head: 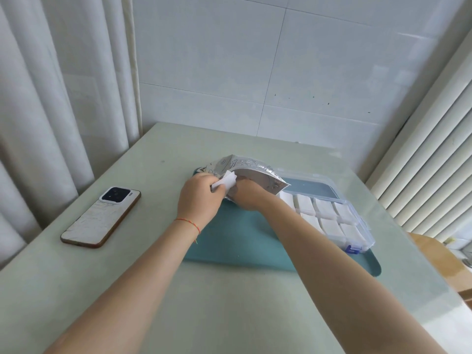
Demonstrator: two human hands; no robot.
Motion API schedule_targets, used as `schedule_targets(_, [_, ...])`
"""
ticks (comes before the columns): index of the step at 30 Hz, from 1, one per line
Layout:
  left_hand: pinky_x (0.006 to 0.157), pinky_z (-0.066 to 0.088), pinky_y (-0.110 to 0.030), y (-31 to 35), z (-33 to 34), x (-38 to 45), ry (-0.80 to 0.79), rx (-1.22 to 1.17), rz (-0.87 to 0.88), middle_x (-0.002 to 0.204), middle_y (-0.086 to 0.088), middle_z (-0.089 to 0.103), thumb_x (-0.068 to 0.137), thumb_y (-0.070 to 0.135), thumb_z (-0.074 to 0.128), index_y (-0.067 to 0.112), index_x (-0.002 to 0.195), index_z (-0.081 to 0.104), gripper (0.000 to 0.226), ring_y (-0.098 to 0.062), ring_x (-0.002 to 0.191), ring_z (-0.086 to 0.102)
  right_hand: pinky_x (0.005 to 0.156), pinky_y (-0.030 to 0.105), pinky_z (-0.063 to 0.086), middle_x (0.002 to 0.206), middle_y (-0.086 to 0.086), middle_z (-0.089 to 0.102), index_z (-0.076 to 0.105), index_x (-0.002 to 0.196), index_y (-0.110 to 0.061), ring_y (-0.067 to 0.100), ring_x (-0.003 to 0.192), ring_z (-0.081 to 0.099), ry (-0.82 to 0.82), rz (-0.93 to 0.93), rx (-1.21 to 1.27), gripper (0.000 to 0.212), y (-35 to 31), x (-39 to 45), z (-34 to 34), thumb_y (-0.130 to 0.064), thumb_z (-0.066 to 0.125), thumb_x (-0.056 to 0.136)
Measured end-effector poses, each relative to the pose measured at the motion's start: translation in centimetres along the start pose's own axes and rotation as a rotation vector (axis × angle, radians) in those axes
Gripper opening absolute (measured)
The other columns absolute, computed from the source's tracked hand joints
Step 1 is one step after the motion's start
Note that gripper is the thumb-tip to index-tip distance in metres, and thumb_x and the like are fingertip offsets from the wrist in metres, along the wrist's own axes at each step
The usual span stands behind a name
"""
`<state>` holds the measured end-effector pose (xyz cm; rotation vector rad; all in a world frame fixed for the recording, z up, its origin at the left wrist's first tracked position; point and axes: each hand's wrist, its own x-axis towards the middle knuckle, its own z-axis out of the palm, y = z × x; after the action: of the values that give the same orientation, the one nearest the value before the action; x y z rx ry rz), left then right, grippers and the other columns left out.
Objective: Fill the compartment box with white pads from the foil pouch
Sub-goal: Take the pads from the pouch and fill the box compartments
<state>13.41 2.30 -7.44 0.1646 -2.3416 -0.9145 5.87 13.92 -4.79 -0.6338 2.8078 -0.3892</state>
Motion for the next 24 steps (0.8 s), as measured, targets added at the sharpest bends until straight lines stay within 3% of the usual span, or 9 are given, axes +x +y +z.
schedule_targets(3, [0.055, 0.037, -0.045, -0.1, 0.1, 0.0, 0.007, -0.003, -0.009, 0.064, -0.015, 0.051, 0.073, 0.025, 0.048, 0.000, 0.059, 0.053, 0.029, -0.032, 0.066, 0.045, 0.073, 0.027, 0.038, 0.101, 0.008, 0.064, 0.061, 0.104, -0.011, 0.029, 0.098, 0.059, 0.119, 0.024, -0.051, 0.019, 1.1, -0.4, -0.4, -0.024, 0.049, 0.097])
schedule_targets(6, [0.055, 0.032, -0.042, 0.1, 0.2, 0.0, 0.017, -0.010, -0.010, 0.062, -0.016, 0.048, 0.075, 0.022, 0.051, 0.000, 0.057, 0.050, 0.028, -0.030, 0.063, 0.040, 0.083, 0.030, 0.044, 0.118, 0.015, 0.063, 0.061, 0.119, -0.004, 0.032, 0.111, 0.057, 0.267, 0.161, 0.036, 0.031, 2.1, -0.2, -0.7, -0.017, 0.052, 0.091])
schedule_targets(8, [0.055, 0.027, -0.039, 0.3, 0.3, 0.0, 0.018, -0.025, -0.017, 0.060, -0.017, 0.045, 0.078, 0.014, 0.057, 0.000, 0.055, 0.045, 0.029, -0.026, 0.061, 0.033, 0.096, 0.035, 0.044, 0.125, 0.019, 0.058, 0.055, 0.126, -0.001, 0.034, 0.118, 0.053, 0.237, 0.218, 0.088, 0.038, 1.9, -0.1, -0.8, -0.019, 0.052, 0.092])
schedule_targets(13, [0.054, 0.015, -0.036, 1.2, 0.1, 0.3, 0.014, -0.080, -0.055, 0.057, -0.012, 0.028, 0.079, 0.008, 0.061, 0.008, 0.054, 0.032, 0.038, -0.020, 0.060, 0.022, 0.104, 0.039, 0.041, 0.134, 0.020, 0.050, 0.047, 0.133, 0.000, 0.035, 0.124, 0.048, 0.239, 0.295, 0.195, 0.037, 0.4, 0.0, -1.2, -0.015, 0.042, 0.100])
schedule_targets(15, [0.053, 0.011, -0.033, 1.6, -0.1, 0.6, 0.007, -0.105, -0.054, 0.057, -0.004, 0.021, 0.080, 0.008, 0.061, 0.013, 0.055, 0.027, 0.042, -0.017, 0.059, 0.017, 0.098, 0.032, 0.045, 0.138, 0.018, 0.049, 0.045, 0.136, -0.001, 0.033, 0.126, 0.048, 0.260, 0.319, 0.296, 0.038, 0.1, 0.0, -1.2, -0.012, 0.041, 0.100])
schedule_targets(17, [0.053, 0.011, -0.032, 1.8, -0.2, 0.9, -0.009, -0.121, -0.056, 0.056, -0.001, 0.018, 0.080, 0.009, 0.061, 0.016, 0.056, 0.024, 0.045, -0.016, 0.058, 0.016, 0.077, 0.019, 0.044, 0.135, 0.015, 0.053, 0.049, 0.135, -0.006, 0.031, 0.124, 0.051, 0.278, 0.320, 0.418, 0.037, 0.0, 0.2, -1.4, -0.012, 0.043, 0.099])
schedule_targets(20, [0.052, 0.011, -0.032, 1.8, -0.2, 1.1, -0.023, -0.128, -0.066, 0.056, -0.001, 0.018, 0.080, 0.010, 0.061, 0.019, 0.055, 0.022, 0.047, -0.016, 0.057, 0.016, 0.089, 0.026, 0.043, 0.137, 0.013, 0.052, 0.049, 0.135, -0.006, 0.028, 0.125, 0.050, 0.295, 0.301, 0.533, 0.036, 0.2, 0.3, -1.6, -0.013, 0.037, 0.102])
schedule_targets(21, [0.053, 0.010, -0.032, 1.8, -0.1, 1.1, -0.025, -0.128, -0.069, 0.056, -0.001, 0.018, 0.080, 0.010, 0.061, 0.019, 0.055, 0.022, 0.047, -0.016, 0.058, 0.015, 0.091, 0.029, 0.045, 0.133, 0.014, 0.055, 0.051, 0.133, -0.004, 0.028, 0.119, 0.054, 0.309, 0.333, 0.679, 0.035, 0.3, 0.2, -1.7, -0.012, 0.039, 0.101])
schedule_targets(24, [0.052, 0.010, -0.032, 1.6, -0.2, 1.0, -0.019, -0.114, -0.074, 0.057, -0.002, 0.017, 0.079, 0.010, 0.061, 0.018, 0.056, 0.023, 0.045, -0.016, 0.058, 0.014, 0.074, 0.029, 0.054, 0.104, 0.014, 0.061, 0.061, 0.115, -0.006, 0.025, 0.089, 0.057, 0.340, 0.276, 0.615, 0.024, 0.7, 0.2, -1.5, -0.009, 0.048, 0.095])
